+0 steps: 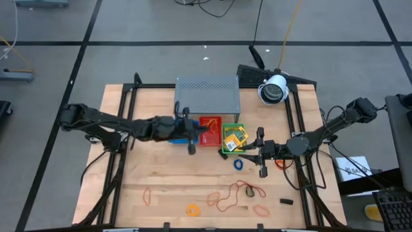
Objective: Pick & Place Office Desk Supplies
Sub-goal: Put the red rubber band into the red bin
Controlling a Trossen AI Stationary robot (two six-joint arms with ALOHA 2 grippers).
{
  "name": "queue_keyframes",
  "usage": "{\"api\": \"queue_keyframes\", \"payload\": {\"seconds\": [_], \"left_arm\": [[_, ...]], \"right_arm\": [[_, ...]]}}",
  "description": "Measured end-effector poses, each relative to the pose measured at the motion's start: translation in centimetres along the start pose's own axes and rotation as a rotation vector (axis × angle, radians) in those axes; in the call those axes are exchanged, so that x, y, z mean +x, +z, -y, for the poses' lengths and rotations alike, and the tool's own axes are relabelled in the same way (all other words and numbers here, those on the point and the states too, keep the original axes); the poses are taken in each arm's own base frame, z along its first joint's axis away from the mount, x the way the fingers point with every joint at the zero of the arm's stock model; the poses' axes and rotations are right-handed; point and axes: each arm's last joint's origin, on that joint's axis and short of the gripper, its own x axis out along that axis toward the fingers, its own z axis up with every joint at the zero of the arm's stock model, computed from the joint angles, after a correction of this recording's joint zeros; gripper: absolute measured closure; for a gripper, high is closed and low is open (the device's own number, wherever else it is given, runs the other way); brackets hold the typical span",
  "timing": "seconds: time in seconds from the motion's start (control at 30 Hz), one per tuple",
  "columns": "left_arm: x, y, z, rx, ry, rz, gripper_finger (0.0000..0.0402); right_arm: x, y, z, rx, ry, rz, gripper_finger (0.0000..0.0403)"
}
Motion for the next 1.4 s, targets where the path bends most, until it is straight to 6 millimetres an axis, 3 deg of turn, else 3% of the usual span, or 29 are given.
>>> {"api": "queue_keyframes", "payload": {"seconds": [0.3, 1.2, 1.4], "left_arm": [[0.4, -0.7, -1.8, -0.056, -0.033, -0.062, 0.0398], [0.4, -0.9, -1.9, -0.071, -0.006, -0.076, 0.0393], [0.4, -0.9, -2.0, -0.069, 0.027, -0.077, 0.0353]], "right_arm": [[0.0, 0.0, 0.0, -0.006, -0.002, -0.004, 0.0303], [0.3, -0.4, 0.7, 0.009, -0.031, -0.034, 0.0303], [0.3, -0.4, 0.7, 0.009, -0.031, -0.034, 0.0303]]}}
